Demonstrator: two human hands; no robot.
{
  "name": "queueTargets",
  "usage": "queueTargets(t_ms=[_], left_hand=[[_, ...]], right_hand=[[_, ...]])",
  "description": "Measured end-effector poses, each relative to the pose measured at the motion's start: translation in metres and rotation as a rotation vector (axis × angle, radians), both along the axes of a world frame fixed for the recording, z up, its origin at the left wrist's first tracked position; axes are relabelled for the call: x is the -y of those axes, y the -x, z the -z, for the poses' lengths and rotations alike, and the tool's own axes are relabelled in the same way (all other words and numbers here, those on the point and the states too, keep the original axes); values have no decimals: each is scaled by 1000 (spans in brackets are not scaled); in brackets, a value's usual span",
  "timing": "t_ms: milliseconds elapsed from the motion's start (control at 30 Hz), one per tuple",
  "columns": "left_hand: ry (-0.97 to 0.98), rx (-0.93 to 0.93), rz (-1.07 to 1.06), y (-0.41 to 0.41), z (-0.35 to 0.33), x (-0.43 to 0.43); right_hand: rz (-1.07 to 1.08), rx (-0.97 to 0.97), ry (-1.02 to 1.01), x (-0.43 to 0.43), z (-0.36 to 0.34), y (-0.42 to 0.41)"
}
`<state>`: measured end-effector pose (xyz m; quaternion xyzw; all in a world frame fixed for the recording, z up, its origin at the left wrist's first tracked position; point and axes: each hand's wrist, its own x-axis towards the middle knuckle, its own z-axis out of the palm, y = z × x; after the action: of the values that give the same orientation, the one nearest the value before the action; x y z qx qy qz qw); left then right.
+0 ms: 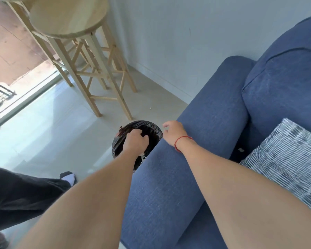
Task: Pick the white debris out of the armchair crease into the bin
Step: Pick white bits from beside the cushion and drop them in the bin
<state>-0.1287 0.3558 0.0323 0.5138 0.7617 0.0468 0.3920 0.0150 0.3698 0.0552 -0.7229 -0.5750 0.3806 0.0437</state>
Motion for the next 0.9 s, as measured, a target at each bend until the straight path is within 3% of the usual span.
queueTargets(t_ms=[167,367,567,900], left_hand=[[-59,30,102,-67,-14,-6],[-126,57,273,-167,-22,-11],[-90,-122,176,-235,-10,-22],[-89,-249,-4,-261,24,-52]], right_hand=[[12,93,-120,4,-8,-55],[214,129,-164,37,-8,-152],[401,109,-47,56,22,-218],[372,45,294,56,102,-244]])
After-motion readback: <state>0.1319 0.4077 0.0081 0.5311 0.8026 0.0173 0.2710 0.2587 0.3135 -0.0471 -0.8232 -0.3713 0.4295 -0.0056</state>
